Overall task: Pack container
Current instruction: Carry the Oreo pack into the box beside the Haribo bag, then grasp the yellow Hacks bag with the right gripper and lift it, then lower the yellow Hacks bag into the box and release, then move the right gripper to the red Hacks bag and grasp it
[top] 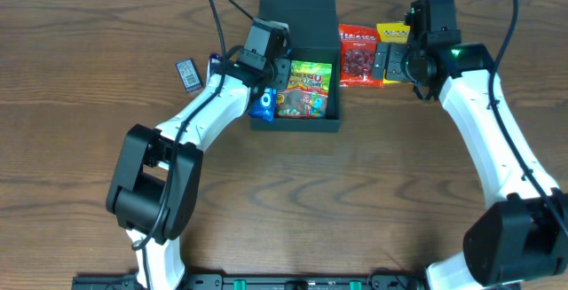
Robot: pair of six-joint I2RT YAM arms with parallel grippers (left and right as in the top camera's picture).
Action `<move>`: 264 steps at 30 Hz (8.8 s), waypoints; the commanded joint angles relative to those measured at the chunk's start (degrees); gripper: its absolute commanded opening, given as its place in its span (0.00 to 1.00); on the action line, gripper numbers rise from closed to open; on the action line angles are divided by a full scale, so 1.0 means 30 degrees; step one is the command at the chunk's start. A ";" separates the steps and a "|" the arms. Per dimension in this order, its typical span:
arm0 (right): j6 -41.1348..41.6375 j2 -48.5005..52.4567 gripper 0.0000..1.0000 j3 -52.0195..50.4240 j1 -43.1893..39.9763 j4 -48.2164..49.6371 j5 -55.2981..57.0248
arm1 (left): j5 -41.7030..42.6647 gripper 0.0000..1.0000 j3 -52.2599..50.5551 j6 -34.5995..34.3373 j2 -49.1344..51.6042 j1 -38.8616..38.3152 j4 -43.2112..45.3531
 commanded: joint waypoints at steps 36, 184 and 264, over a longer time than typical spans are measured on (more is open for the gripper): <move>0.0240 -0.0546 0.99 0.0372 -0.0102 -0.0007 -0.0670 | -0.2455 0.71 0.2047 -0.0685 -0.1392 0.2761 -0.1705; -1.0404 0.0882 0.99 0.0124 0.1545 1.2437 -0.7890 | -0.3075 0.77 0.2106 0.1341 -0.6054 0.7788 -0.3432; -0.1690 0.5457 0.01 0.0124 -0.0306 0.7431 -0.1661 | -0.2084 0.95 0.2106 0.1341 -0.6054 0.7781 -0.3417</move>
